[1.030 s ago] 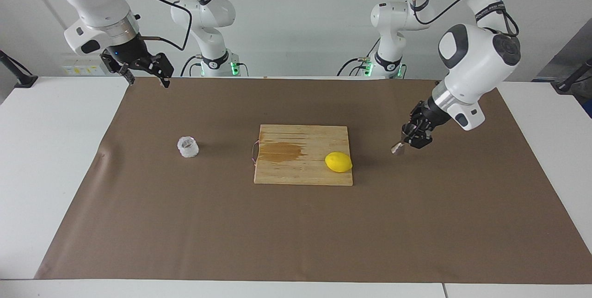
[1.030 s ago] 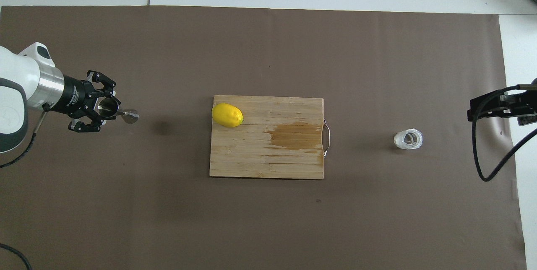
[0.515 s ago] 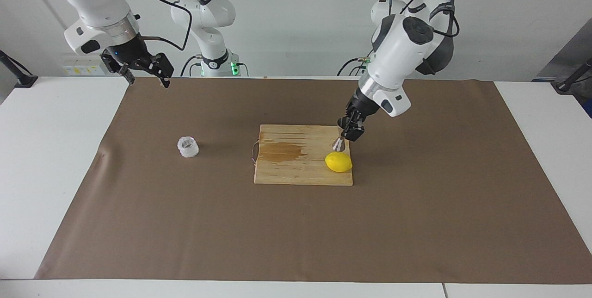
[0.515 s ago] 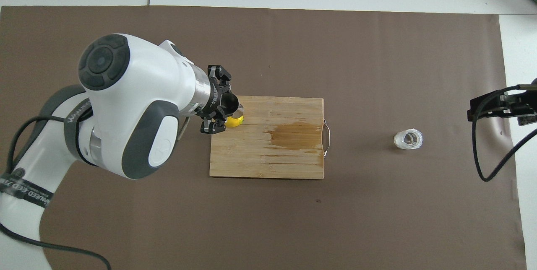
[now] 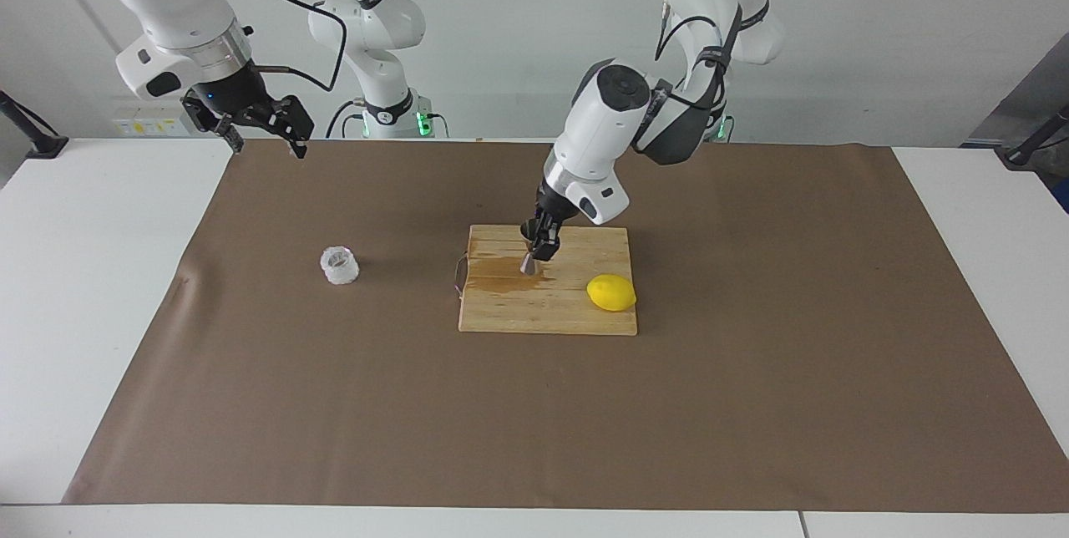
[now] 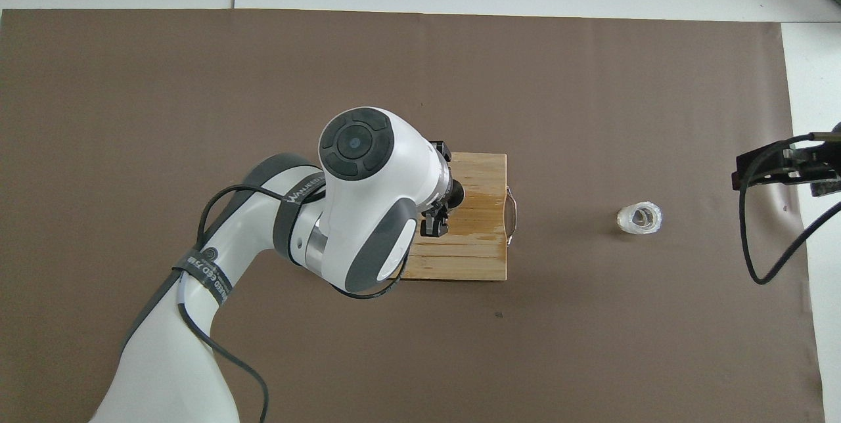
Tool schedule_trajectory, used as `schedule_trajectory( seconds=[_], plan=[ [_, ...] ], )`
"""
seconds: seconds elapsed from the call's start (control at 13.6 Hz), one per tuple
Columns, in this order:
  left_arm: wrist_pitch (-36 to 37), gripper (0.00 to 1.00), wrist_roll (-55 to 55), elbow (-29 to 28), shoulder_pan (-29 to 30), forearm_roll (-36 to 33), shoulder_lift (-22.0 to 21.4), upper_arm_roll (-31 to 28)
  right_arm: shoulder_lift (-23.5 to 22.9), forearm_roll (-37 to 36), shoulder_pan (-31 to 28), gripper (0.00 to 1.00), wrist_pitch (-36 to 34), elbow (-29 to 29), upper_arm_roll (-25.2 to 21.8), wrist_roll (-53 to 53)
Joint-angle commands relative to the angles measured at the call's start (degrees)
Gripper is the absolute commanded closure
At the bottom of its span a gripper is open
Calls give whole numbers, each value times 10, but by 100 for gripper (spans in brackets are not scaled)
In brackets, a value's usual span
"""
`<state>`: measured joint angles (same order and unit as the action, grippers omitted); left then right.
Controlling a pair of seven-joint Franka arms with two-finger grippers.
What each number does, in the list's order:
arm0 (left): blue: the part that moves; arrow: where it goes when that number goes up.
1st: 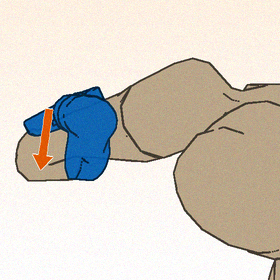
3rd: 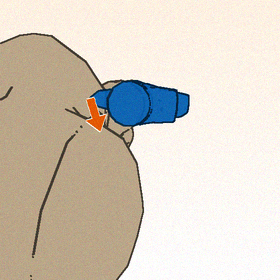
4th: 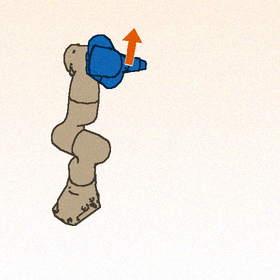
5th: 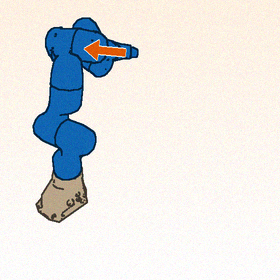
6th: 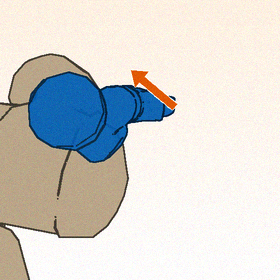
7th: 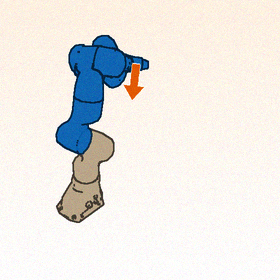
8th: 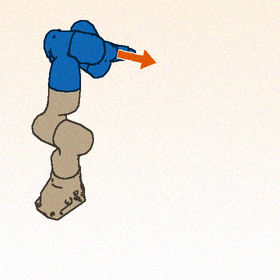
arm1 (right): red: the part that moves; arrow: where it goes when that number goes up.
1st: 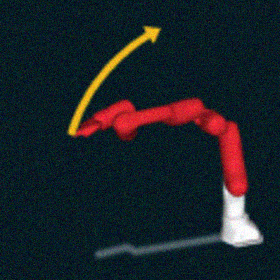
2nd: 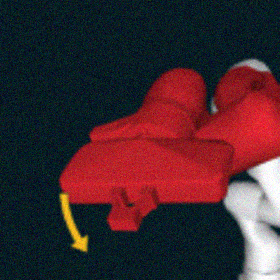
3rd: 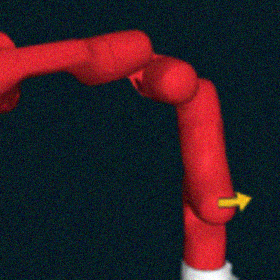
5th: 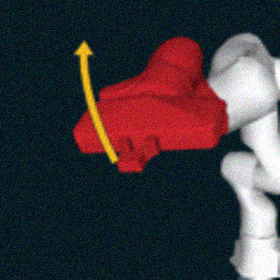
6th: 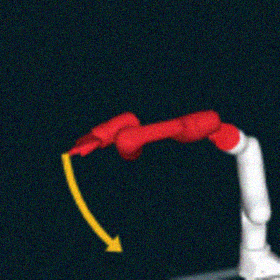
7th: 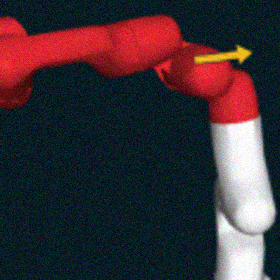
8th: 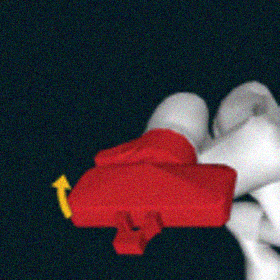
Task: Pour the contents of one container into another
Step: 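Lift the jigger with the left gripper and carry it over the board, then lower the jigger onto the wooden board and open the left gripper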
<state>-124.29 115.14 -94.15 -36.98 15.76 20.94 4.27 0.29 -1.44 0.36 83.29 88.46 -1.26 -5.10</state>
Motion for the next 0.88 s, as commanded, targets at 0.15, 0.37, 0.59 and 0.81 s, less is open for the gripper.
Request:
schedule_trajectory(
  seconds=[0.15, 0.37, 0.59, 0.81],
  plan=[
    [-12, 100, 25, 13, -31, -8, 20, -10, 12, 1, 3, 0, 1, 14, -5, 11],
    [-17, 100, 26, 0, -41, -9, 20, -11, 12, 1, 3, 0, 1, 14, -5, 11],
    [-24, 100, 27, -16, -43, -25, 19, -11, 12, 1, 3, 0, 1, 14, -5, 11],
    [-32, 85, 27, -20, -45, -27, 18, -11, 12, 1, 2, 0, 1, 14, -5, 10]
  ],
)
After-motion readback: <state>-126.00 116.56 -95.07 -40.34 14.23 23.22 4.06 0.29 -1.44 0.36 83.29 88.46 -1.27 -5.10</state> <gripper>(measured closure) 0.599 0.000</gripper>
